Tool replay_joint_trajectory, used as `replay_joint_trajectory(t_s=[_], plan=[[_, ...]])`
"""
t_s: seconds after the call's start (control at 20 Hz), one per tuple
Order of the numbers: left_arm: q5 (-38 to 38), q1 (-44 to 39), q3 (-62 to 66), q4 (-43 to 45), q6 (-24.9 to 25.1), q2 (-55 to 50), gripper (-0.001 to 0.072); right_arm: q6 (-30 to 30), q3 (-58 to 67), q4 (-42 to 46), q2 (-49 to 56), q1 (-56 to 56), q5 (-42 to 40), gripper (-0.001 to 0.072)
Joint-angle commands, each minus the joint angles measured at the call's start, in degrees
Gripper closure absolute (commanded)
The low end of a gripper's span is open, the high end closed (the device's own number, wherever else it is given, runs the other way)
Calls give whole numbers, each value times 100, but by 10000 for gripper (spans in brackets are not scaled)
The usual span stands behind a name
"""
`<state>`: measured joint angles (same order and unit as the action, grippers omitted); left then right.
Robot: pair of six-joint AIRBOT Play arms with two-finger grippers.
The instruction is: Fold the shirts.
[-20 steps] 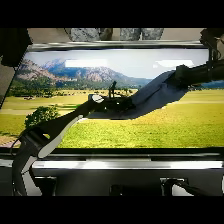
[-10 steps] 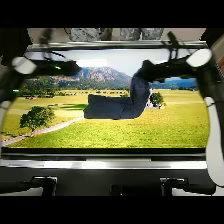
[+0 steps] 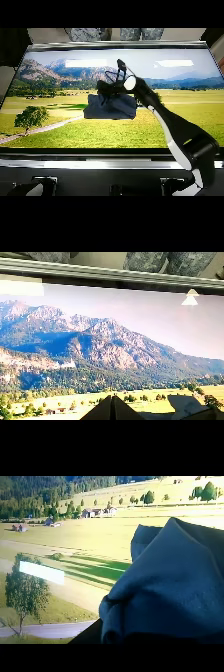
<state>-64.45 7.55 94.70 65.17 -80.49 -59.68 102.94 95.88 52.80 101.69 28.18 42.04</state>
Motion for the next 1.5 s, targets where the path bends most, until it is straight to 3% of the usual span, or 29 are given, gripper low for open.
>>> replay_joint_trajectory(t_s=[0.0, 0.1, 0.15, 0.2, 0.25, 0.35, 0.45, 0.65, 0.7, 0.85, 1.0, 1.2, 1.45], plan=[[-306, 118, 2, 46, 105, 435, 674, 629, 4, 238, 409, 437, -503, 666], [-343, 116, 2, 46, 103, 516, 674, 664, 4, 236, 525, 590, -525, 664], [-369, 116, 2, 44, 101, 525, 674, 662, 4, 238, 570, 651, -651, 614], [-387, 116, 0, 44, 101, 522, 674, 643, 4, 238, 599, 713, -881, 341], [-400, 116, 0, 44, 103, 520, 674, 527, 4, 238, 597, 713, -1187, 5], [-400, 116, 0, 46, 107, 520, 674, 166, 7, 186, 472, 651, -1532, 16], [-400, 116, 0, 46, 122, 520, 674, -509, 4, 511, 94, 356, -949, 22], [-393, 118, -46, 48, 258, 511, 674, -1102, 4, 2949, -881, -981, 2020, 32], [-396, 118, -120, 48, 260, 511, 674, -1392, 4, 3200, -1019, -1434, 2544, 32], [-391, 118, -529, 48, 323, 509, 673, -2334, -87, 2201, -870, -2778, 3705, 32], [-345, 118, -1064, 81, 426, 509, 673, -2999, -186, 966, -184, -3239, 4181, 29], [-166, 118, -1823, 498, 424, 380, 673, -3488, -186, -219, 667, -2949, 3654, 24], [-44, 118, -2245, 498, 428, 96, 673, -3617, -184, -960, 1246, -2500, 2929, 30]])
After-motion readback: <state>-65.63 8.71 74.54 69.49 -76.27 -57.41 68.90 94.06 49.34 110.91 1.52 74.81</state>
